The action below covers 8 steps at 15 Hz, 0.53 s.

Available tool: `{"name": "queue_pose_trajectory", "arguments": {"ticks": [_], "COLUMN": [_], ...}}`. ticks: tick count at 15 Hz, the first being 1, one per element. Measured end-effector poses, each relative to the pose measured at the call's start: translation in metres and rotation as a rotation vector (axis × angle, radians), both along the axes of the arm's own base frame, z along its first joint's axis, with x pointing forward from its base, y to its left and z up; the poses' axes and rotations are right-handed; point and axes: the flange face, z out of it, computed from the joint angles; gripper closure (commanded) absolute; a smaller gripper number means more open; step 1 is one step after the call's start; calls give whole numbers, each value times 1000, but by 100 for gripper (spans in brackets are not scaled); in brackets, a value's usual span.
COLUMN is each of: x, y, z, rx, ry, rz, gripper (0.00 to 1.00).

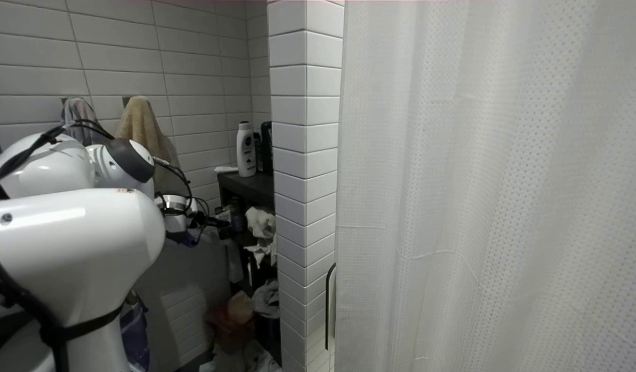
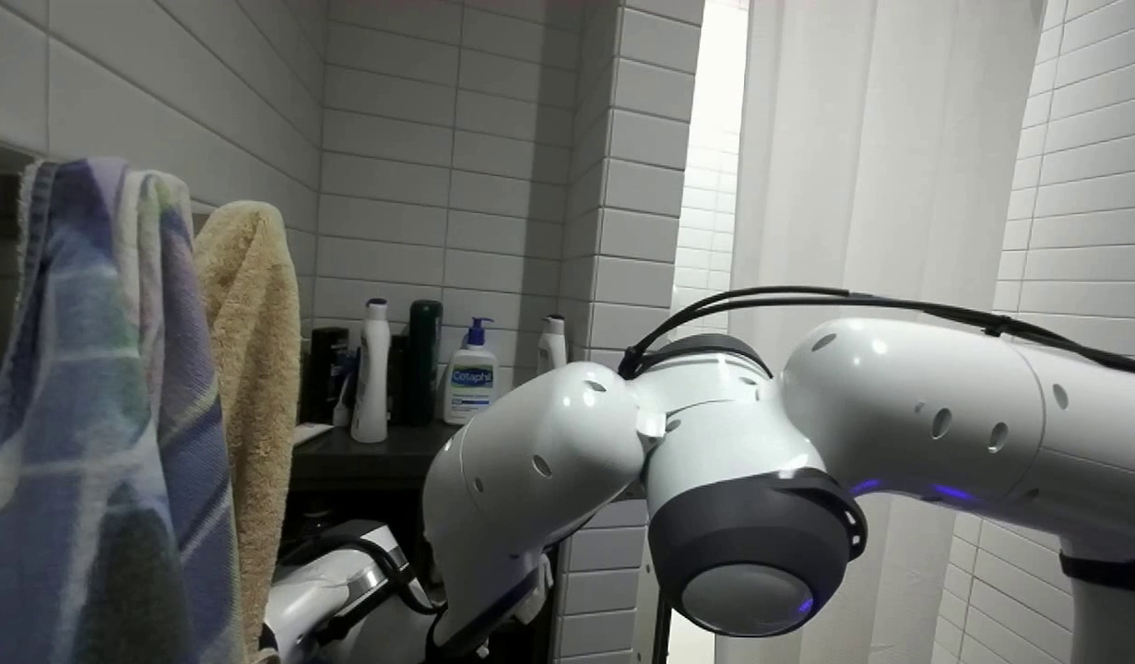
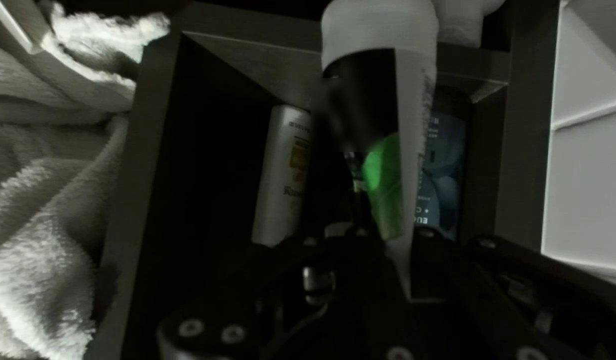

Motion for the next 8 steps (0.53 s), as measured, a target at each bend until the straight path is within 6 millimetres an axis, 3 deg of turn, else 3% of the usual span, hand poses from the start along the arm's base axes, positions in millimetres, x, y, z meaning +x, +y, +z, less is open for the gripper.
{"name": "queue_pose_trajectory", "arguments": {"ticks": [8], "x": [-54], "y": [-17], "z": [8], "rx": [-62], "ry": [-20], "rz": [-18], "gripper": [97]}}
